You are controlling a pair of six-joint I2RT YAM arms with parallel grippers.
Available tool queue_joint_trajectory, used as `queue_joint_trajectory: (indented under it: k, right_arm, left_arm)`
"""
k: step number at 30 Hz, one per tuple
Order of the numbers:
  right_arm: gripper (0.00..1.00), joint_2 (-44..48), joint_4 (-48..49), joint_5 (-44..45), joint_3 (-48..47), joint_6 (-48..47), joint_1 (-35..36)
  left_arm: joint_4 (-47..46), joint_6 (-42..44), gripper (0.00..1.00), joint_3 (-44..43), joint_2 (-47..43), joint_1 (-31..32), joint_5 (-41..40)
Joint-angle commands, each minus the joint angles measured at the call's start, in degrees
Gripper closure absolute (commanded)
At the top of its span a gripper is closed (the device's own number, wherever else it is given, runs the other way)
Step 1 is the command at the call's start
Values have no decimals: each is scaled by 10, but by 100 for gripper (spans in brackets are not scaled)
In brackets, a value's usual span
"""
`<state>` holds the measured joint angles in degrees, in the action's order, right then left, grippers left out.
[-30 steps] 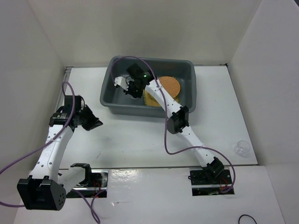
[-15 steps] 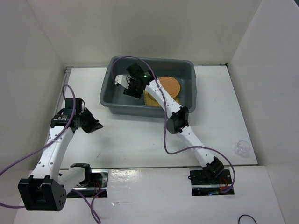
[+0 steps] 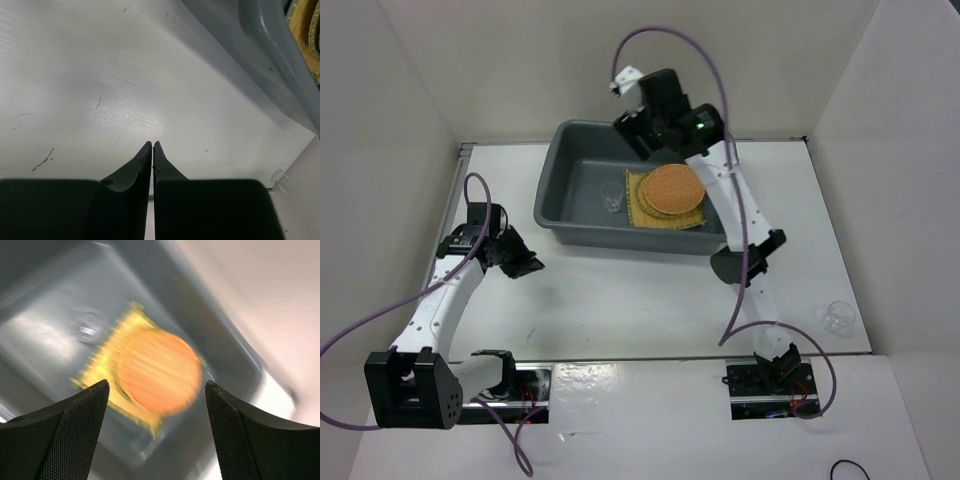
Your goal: Place the mixed dishes into the plastic bin
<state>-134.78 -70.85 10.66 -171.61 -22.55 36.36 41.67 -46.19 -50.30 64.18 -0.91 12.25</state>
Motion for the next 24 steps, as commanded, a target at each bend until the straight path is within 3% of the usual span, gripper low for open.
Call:
queue_joint_trajectory:
  k: [1,5,10,13,17,21,24]
  right_arm:
    - [18,72,-39,114,63,80,-65]
    - [17,169,-39,134,235,80,-119]
    - [17,326,-39,10,395,69,-192]
    - [17,432,-39,-21,558,64,-221]
    - [17,555,-33,13,714,76,-285]
    - [18,615,-26,30,855,61,-413]
    - [18,651,-5,52,961,56,-427]
  left_arm:
    - [-31,27,91,-27,11,-3,-4]
    - [-43,40,93,-27,39,-3,15]
    - [-60,52,93,-22,67,-3,20]
    - [-60,58,94,-33,81,-3,25]
    - [-60,72,94,-38,95,-3,31]
    - [-60,78,94,-38,119,4,38]
    - [-55,88,95,-59,146,17,44]
